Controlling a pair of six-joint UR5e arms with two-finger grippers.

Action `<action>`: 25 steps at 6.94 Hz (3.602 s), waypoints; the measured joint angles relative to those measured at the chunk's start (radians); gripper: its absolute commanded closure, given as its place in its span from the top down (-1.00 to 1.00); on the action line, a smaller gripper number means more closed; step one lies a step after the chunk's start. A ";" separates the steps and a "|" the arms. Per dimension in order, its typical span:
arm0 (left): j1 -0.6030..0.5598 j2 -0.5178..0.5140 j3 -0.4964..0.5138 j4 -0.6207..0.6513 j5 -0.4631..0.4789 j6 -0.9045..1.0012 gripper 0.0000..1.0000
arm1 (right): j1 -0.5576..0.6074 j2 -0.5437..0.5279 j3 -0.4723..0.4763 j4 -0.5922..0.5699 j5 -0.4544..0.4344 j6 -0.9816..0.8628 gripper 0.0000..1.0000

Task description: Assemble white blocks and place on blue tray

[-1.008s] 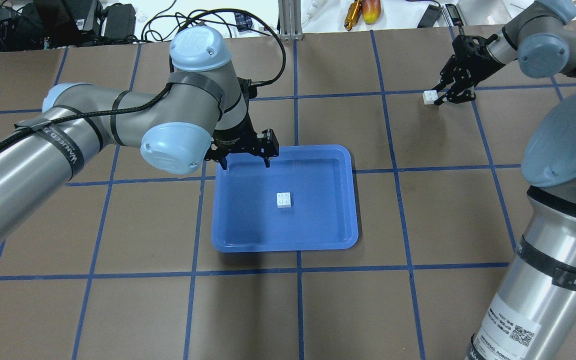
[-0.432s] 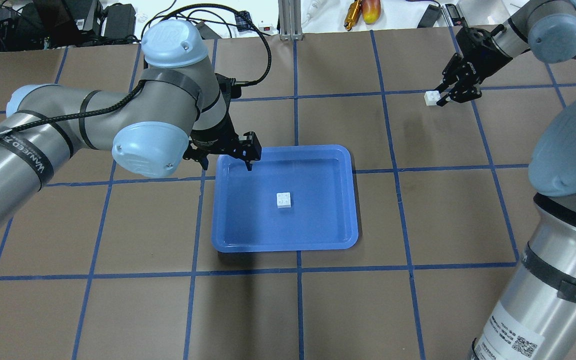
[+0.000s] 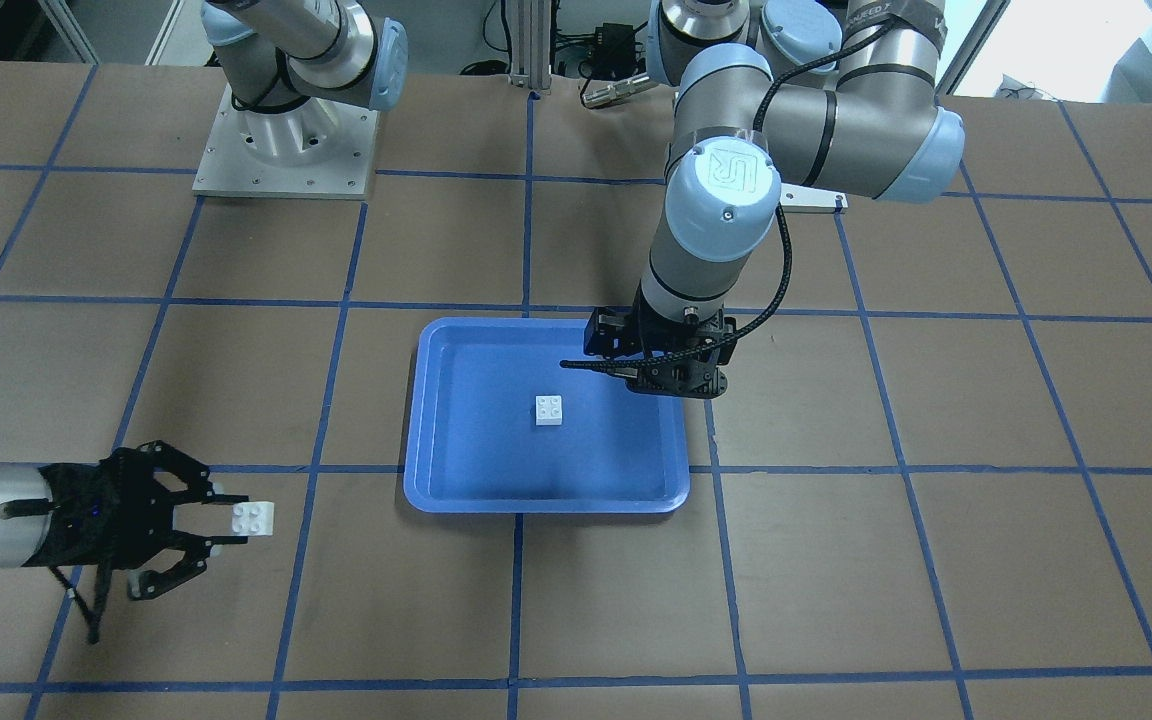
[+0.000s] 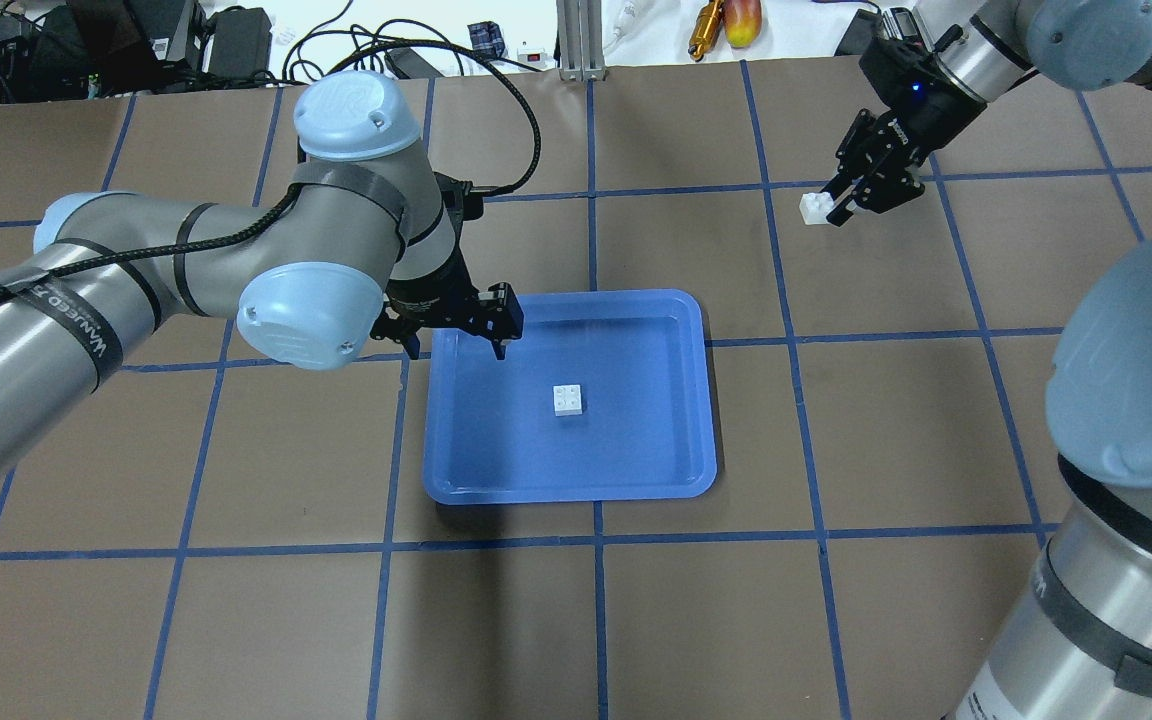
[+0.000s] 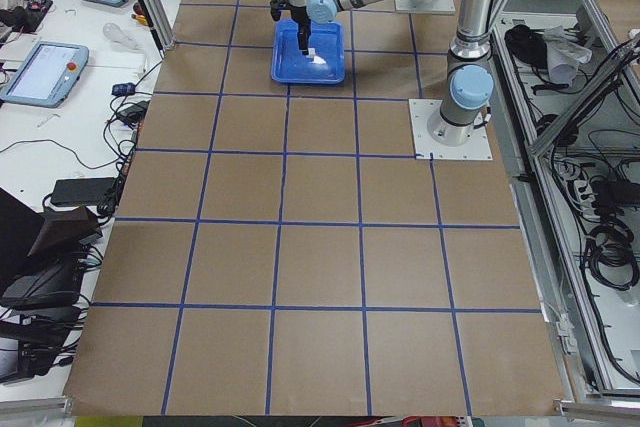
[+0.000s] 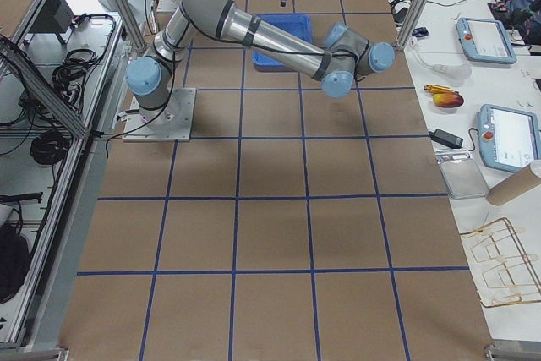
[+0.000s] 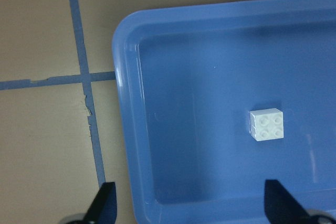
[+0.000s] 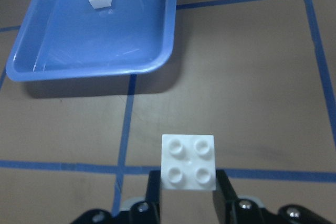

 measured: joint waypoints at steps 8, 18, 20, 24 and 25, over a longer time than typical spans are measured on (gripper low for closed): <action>0.082 -0.050 -0.111 0.144 -0.285 0.005 -0.72 | 0.275 -0.289 0.666 -0.699 0.001 0.304 -1.00; 0.082 -0.164 -0.113 0.245 -0.392 0.006 -0.90 | 0.364 -0.118 0.674 -0.937 0.070 0.419 -1.00; 0.081 -0.177 -0.113 0.246 -0.386 -0.006 -0.91 | 0.374 -0.118 0.676 -0.940 0.067 0.441 -1.00; 0.075 -0.184 -0.113 0.246 -0.385 -0.014 -0.91 | 0.386 -0.119 0.677 -0.940 0.067 0.447 -1.00; 0.075 -0.185 -0.113 0.246 -0.385 -0.015 -0.90 | 0.390 -0.117 0.677 -0.940 0.068 0.448 -0.79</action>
